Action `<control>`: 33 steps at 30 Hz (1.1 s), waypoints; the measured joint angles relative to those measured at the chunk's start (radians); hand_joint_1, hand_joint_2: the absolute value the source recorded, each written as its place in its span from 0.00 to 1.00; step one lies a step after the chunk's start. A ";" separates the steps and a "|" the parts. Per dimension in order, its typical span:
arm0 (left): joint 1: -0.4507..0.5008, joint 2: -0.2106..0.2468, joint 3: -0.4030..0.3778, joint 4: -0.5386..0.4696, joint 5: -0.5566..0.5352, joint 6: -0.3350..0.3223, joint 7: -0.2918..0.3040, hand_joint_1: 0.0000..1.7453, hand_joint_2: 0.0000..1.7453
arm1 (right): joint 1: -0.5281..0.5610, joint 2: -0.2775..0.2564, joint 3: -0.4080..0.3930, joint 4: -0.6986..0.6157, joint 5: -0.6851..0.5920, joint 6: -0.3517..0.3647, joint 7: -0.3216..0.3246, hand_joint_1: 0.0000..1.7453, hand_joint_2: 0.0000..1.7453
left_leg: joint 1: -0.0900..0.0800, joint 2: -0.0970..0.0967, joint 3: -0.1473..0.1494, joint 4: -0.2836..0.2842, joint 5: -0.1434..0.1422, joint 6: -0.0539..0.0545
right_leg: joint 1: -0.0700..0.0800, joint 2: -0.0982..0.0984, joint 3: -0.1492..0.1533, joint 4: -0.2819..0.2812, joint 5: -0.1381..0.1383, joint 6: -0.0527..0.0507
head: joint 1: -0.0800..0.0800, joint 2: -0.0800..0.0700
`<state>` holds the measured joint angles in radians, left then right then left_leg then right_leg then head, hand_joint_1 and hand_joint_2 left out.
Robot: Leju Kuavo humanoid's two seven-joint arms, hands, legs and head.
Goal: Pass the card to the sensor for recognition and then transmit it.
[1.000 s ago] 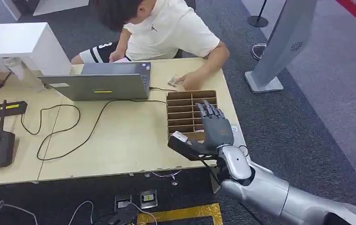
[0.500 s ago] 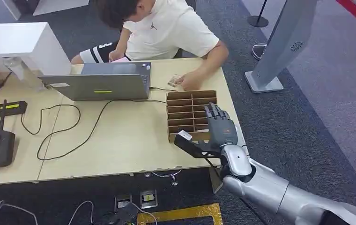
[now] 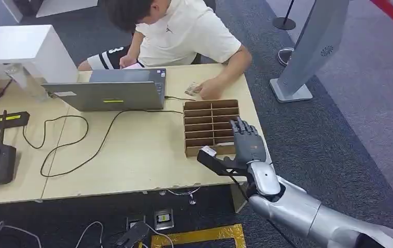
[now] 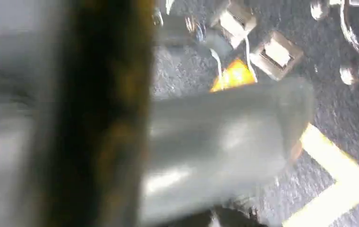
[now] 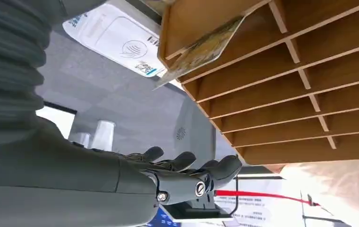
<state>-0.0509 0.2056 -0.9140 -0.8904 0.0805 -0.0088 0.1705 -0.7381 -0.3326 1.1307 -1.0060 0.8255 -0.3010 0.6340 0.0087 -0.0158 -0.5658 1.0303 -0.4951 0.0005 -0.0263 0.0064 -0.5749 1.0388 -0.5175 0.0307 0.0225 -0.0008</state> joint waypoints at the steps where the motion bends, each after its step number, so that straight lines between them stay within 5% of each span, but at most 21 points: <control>1: 0.000 0.000 0.002 0.002 -0.001 0.000 0.000 0.00 0.00 | 0.000 0.000 0.000 0.001 0.000 0.000 0.000 0.00 1.00 | 0.000 0.000 0.000 0.000 0.000 0.000 | 0.000 0.000 0.000 0.000 0.000 0.000 | 0.000 0.000; 15: 0.051 -0.075 0.084 0.027 -0.099 0.000 -0.013 0.00 0.00 | 0.012 -0.005 0.000 0.013 0.000 -0.003 -0.003 0.00 1.00 | 0.000 0.000 0.000 0.000 0.000 0.000 | 0.000 0.000 0.000 0.000 0.000 0.000 | -0.001 0.000; 16: 0.052 -0.078 0.091 0.029 -0.098 0.000 -0.013 0.00 0.00 | 0.012 -0.005 0.000 0.013 0.000 -0.002 -0.004 0.16 1.00 | 0.000 0.000 0.000 0.000 0.000 0.000 | 0.000 0.000 0.000 0.000 0.000 0.000 | 0.000 0.000; 17: 0.052 -0.080 0.093 0.031 -0.096 0.000 -0.013 0.00 0.00 | 0.012 -0.005 0.000 0.015 0.000 -0.001 -0.006 0.87 1.00 | 0.000 0.000 0.000 0.000 0.000 0.000 | 0.000 0.000 0.000 0.000 0.000 0.000 | 0.000 0.000; 18: 0.052 -0.081 0.093 0.033 -0.095 0.000 -0.013 0.00 0.00 | 0.012 -0.004 0.000 0.016 0.000 0.000 -0.009 1.00 1.00 | 0.000 0.000 0.000 0.000 0.000 0.000 | 0.000 0.000 0.000 0.000 0.000 0.000 | 0.000 0.000; 31: 0.054 -0.083 0.093 0.042 -0.058 0.000 -0.011 0.00 0.00 | 0.011 0.010 0.002 0.021 -0.013 0.069 -0.030 1.00 1.00 | 0.000 0.000 0.000 0.000 0.000 0.000 | 0.000 -0.001 0.000 0.000 0.000 0.000 | 0.000 0.000; 33: 0.036 -0.071 0.083 0.041 0.013 0.000 0.033 0.00 0.00 | 0.004 0.016 0.002 0.024 -0.021 0.068 -0.037 1.00 1.00 | 0.000 -0.001 -0.001 0.000 0.000 0.000 | 0.000 -0.001 0.000 0.000 0.000 0.000 | -0.001 0.000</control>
<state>-0.0148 0.1343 -0.8313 -0.8492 0.0937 -0.0088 0.2038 -0.7342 -0.3166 1.1330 -0.9819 0.8049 -0.2335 0.5970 0.0087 -0.0164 -0.5664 1.0302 -0.4951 0.0004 -0.0262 0.0050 -0.5748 1.0386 -0.5175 0.0307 0.0217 -0.0008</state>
